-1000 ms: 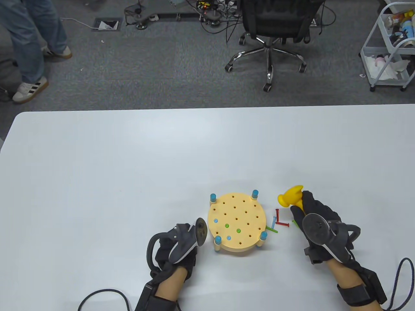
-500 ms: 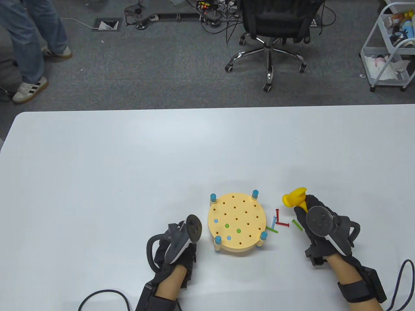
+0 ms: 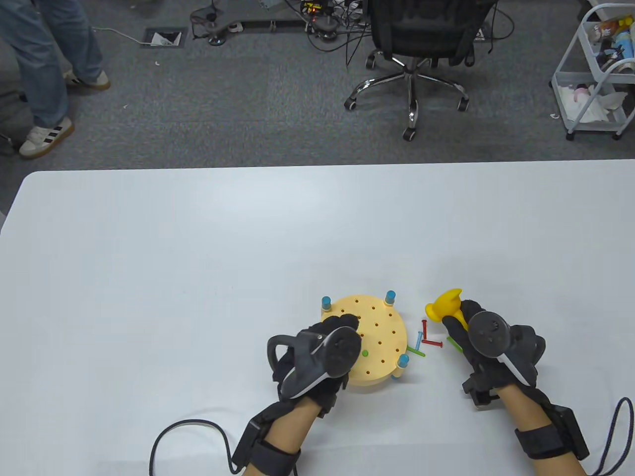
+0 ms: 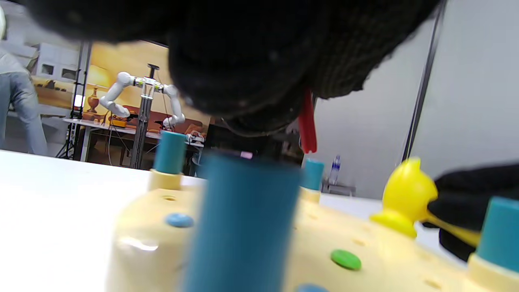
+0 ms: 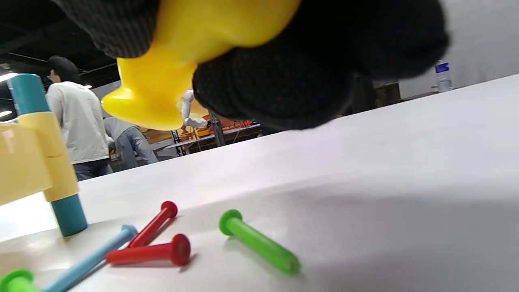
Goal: Hammer toy nails into tap bench
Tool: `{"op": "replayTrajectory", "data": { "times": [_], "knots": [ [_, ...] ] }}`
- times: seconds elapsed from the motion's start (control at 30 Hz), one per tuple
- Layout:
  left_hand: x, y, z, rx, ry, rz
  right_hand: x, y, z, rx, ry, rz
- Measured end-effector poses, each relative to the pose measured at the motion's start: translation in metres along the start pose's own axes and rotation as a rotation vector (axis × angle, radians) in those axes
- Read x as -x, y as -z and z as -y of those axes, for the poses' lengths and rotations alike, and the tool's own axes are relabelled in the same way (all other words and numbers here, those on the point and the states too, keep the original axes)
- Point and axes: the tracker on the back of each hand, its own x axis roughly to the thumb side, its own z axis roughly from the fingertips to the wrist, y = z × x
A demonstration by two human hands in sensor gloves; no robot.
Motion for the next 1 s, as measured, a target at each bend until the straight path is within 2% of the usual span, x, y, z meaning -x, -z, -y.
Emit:
{"op": "replayTrajectory", "data": {
  "times": [0.17, 0.43, 0.73, 1.0],
  "knots": [
    [-0.017, 0.023, 0.014, 0.101, 0.151, -0.021, 0.000, -0.001, 0.004, 0.009, 0.027, 0.013],
    [-0.029, 0.029, 0.020, 0.164, 0.253, -0.026, 0.002, 0.001, 0.006, 0.001, 0.040, 0.011],
    [-0.035, 0.027, 0.024, 0.119, 0.316, -0.084, 0.003, 0.001, 0.004, 0.000, 0.043, 0.023],
    [-0.041, 0.022, 0.032, 0.082, 0.377, -0.059, 0.003, 0.000, 0.003, -0.004, 0.047, 0.031]
  ]
}}
